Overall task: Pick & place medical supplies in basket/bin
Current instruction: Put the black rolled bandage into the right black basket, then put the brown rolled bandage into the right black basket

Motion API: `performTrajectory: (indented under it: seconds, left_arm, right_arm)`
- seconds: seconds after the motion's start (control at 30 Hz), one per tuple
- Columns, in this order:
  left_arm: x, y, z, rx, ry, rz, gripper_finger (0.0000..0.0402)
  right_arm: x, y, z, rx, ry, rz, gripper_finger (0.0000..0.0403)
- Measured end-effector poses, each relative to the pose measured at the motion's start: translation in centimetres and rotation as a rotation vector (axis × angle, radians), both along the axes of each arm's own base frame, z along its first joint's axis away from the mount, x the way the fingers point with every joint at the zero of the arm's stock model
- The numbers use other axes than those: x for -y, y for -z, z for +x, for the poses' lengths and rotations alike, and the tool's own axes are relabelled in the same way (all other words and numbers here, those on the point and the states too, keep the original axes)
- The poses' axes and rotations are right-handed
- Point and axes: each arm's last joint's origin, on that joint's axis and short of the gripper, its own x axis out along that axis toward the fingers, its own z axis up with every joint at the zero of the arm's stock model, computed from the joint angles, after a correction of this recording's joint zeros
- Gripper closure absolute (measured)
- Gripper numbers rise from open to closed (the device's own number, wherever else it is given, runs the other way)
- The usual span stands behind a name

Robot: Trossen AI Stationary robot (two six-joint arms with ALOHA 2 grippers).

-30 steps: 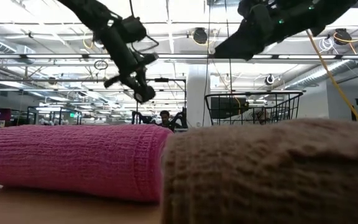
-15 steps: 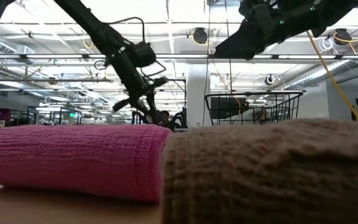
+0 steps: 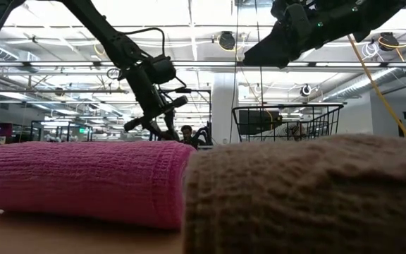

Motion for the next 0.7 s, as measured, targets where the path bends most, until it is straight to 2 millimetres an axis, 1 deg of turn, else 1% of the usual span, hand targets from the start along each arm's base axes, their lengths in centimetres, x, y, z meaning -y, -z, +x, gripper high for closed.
performTrajectory:
  seconds: [0.17,0.47,0.6,0.7]
  left_arm:
    - [0.0,0.0,0.0,-0.001,0.0,-0.001,0.0241]
    - [0.0,0.0,0.0,0.0,0.002,0.001,0.0158]
    - [-0.3,-0.2,-0.2,-0.01,0.078,0.052,0.0137]
    - [-0.9,-1.2,-0.5,0.032,0.15,0.086,0.0129]
  right_arm:
    - [0.0,0.0,0.0,0.0,0.0,0.0,0.0236]
    - [0.0,0.0,0.0,-0.005,0.0,0.001,0.0236]
    - [0.0,0.1,0.0,-0.007,0.0,0.001,0.0236]
    - [0.0,0.1,0.0,-0.007,0.0,0.001,0.0236]
